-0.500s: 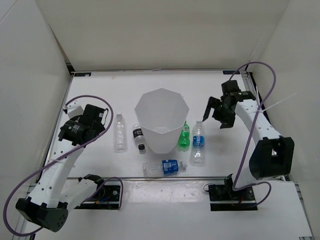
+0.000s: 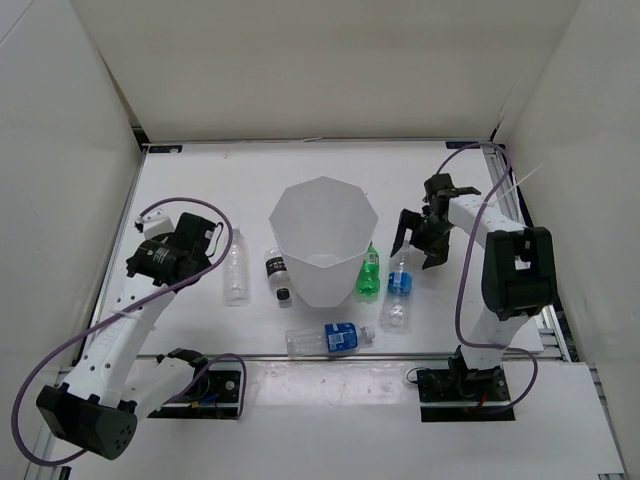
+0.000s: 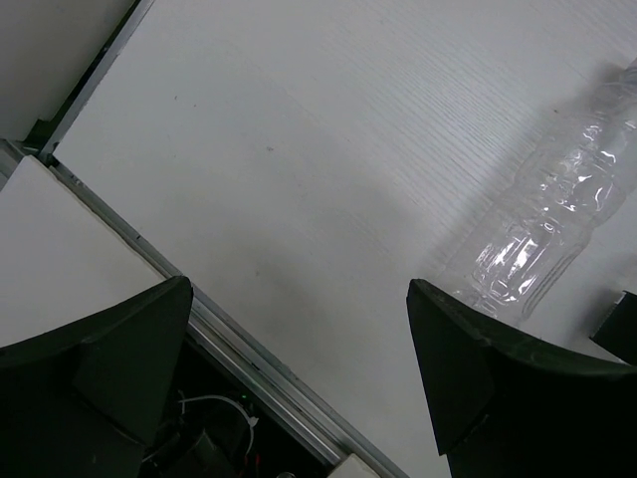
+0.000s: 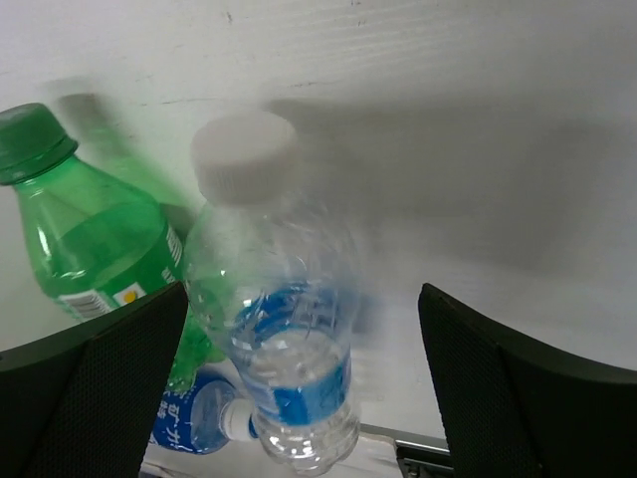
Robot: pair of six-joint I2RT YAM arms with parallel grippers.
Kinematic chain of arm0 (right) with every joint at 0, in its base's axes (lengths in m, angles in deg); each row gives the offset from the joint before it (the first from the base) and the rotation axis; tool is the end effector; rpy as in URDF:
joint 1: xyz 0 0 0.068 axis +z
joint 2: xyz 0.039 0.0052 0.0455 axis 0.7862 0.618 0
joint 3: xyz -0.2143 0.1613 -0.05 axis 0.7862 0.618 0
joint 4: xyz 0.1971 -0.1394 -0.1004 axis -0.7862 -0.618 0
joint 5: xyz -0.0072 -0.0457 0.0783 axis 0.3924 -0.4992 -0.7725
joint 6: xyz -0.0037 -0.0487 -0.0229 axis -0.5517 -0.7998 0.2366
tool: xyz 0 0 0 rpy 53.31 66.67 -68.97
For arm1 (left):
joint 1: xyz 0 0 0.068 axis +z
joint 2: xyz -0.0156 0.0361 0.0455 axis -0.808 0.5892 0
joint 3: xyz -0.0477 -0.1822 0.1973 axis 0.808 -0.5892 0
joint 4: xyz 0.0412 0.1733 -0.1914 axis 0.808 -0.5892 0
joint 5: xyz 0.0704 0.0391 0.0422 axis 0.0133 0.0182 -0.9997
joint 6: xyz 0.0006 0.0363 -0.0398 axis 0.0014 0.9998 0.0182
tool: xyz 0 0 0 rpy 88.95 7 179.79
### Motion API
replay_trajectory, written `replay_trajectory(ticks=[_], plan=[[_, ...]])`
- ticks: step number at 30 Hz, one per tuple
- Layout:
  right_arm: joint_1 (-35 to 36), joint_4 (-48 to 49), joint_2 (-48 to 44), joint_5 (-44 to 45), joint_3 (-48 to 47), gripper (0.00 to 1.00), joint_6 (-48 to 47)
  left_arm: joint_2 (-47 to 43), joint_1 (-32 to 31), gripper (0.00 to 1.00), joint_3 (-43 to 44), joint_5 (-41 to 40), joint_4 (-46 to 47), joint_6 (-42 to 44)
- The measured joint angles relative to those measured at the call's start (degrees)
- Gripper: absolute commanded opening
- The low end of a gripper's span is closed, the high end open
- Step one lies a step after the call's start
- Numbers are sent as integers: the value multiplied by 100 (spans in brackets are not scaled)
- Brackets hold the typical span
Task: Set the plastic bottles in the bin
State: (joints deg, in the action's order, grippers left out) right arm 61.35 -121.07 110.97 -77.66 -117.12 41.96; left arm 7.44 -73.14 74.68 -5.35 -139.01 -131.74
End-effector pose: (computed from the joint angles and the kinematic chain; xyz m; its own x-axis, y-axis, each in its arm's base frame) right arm 0.3286 0.0611 0.1928 -0.9563 0.2416 -0.1647 0.1970 0.9486 0.2476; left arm 0.1451 -0.0257 0.3144 -0.6245 -0.3726 -0.6864 -0.6351 0.7538 0.1687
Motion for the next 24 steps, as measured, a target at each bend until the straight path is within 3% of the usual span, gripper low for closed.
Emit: replay_trajectory(ticks=[2, 10, 13, 19, 24], plan=[[13, 70, 181, -37, 4, 91, -17, 98, 0, 100, -2, 0, 2, 2], [22, 101, 507, -107, 15, 48, -13, 450, 0, 100, 2, 0, 31, 57], [20, -37, 481, 81, -17, 38, 15, 496, 0, 100, 2, 2, 50, 57], [-7, -1091, -181, 1060, -774, 34, 275, 599, 0, 100, 7, 11, 72, -31], [28, -1794, -1139, 1587, -3060, 33, 608, 793, 0, 100, 7, 146, 90, -127]])
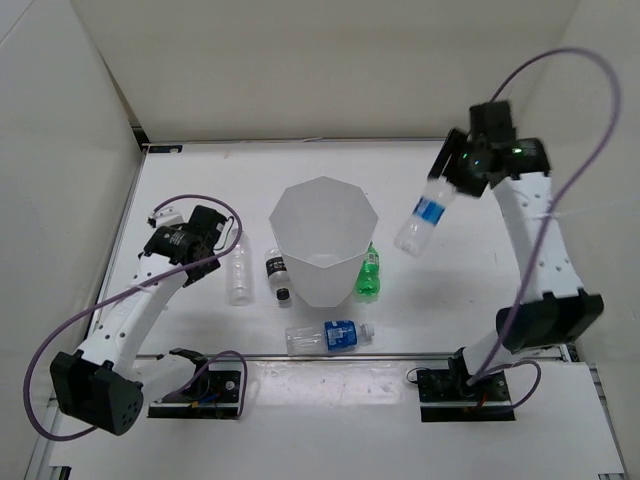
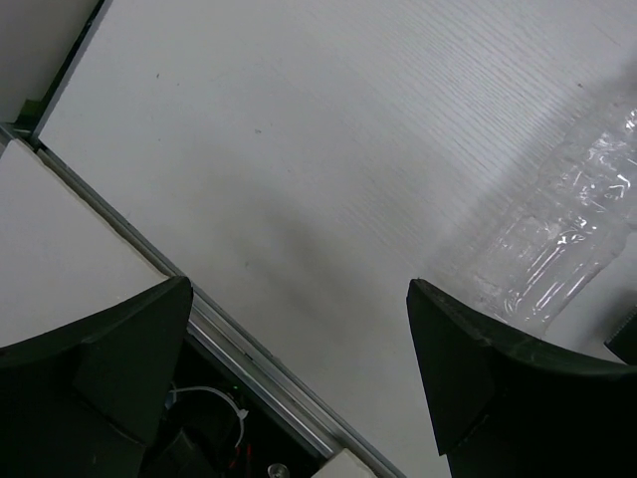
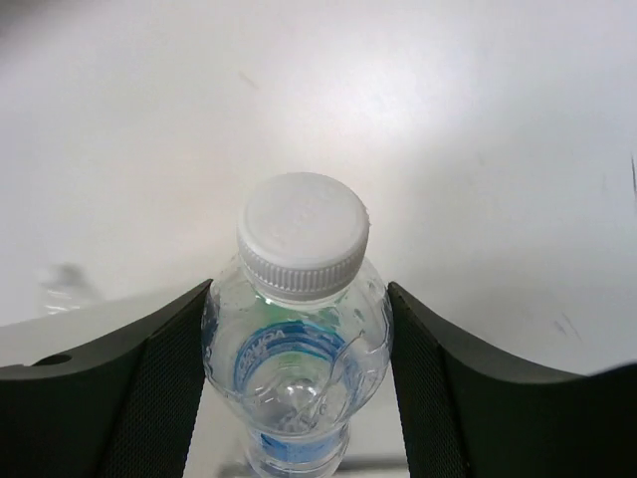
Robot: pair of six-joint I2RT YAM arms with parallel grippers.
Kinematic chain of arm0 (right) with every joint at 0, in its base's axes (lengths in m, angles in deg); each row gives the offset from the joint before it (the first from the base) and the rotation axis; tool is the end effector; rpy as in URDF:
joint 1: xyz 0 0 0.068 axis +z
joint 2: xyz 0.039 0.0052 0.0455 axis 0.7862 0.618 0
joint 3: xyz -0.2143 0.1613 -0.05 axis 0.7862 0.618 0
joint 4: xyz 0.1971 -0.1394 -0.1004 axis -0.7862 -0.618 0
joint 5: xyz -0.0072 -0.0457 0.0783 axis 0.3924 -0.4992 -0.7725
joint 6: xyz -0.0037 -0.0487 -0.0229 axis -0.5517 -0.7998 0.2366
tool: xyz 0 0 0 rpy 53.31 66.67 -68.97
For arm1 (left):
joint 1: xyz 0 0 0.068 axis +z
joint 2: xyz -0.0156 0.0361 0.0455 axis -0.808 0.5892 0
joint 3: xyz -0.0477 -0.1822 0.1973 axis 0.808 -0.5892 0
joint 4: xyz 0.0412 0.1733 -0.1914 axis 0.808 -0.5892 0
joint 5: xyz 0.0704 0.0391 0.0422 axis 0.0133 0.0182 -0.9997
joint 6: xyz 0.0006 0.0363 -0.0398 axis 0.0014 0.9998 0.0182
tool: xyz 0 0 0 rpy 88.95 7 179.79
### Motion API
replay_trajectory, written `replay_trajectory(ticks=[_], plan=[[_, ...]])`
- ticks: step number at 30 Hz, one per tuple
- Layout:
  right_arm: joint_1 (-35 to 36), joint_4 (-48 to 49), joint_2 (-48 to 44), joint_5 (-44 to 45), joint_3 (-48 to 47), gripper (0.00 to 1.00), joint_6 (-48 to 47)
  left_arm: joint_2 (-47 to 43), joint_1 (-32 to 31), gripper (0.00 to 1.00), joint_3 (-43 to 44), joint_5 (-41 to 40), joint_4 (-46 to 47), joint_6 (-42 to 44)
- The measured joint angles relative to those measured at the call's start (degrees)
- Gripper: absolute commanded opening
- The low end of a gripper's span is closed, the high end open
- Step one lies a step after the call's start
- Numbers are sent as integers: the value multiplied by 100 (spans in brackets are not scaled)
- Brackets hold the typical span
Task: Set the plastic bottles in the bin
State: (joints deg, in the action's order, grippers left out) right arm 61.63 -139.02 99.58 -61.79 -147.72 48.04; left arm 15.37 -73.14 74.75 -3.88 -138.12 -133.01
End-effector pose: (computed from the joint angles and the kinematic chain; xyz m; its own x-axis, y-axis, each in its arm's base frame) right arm 0.3073 0.0491 0.3972 -0.7194 0.3768 -0.5836 0.2948 0.9263 0.2347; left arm 0.1715 -0.0357 0.2953 -0.6934 -0.3736 -0.6161 -0.6190 0.7465 0.2440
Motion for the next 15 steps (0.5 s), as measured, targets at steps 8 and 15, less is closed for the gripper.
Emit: replay_trajectory(ticks=[8, 15], plan=[[1075, -138, -479, 72, -3204, 37, 179, 85, 0, 100, -129, 243, 428, -151], [2288, -50, -168, 105, -2833, 51, 175, 107, 0, 100, -151, 380, 785, -120]])
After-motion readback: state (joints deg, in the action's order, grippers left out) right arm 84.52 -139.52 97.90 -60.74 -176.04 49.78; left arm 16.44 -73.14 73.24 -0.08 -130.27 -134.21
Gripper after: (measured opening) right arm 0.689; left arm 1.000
